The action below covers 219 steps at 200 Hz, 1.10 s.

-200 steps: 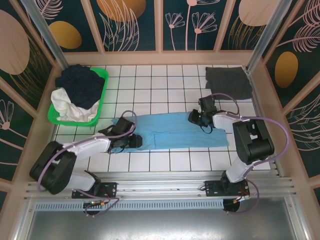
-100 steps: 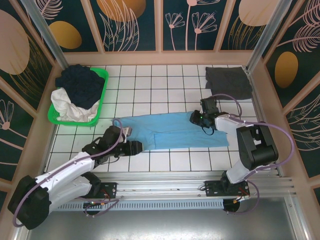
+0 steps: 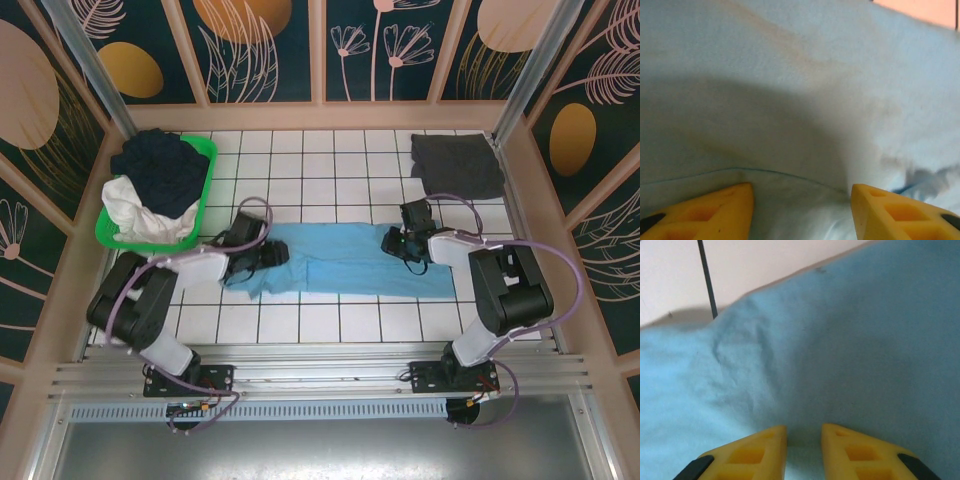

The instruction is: Fold and stack the t-shirts

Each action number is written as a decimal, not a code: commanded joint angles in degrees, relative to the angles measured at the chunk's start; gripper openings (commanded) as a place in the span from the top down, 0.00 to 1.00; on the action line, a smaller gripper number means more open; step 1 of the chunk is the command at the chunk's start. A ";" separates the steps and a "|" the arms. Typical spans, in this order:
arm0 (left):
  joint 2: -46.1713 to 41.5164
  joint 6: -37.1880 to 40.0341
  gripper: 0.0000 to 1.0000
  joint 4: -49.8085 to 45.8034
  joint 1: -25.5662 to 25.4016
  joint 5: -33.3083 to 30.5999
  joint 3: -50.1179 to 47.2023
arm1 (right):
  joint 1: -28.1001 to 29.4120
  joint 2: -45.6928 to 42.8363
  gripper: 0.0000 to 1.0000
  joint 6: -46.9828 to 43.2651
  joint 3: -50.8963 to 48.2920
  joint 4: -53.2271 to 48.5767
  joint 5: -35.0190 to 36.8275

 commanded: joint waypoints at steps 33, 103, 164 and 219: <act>29.37 11.64 0.46 -9.31 4.58 1.43 35.00 | 6.45 -10.66 0.74 10.01 -11.76 -8.71 -3.39; 52.05 13.91 0.38 -17.86 4.92 12.07 72.41 | 10.45 -8.57 0.72 7.19 -5.65 -10.13 -0.59; 63.37 8.26 0.38 -9.98 4.75 27.13 86.74 | 30.03 -4.92 0.72 18.71 -6.39 -8.93 -2.35; 52.64 11.19 0.01 -7.56 3.81 26.67 84.12 | 33.75 -9.67 0.69 18.25 2.20 -18.92 4.34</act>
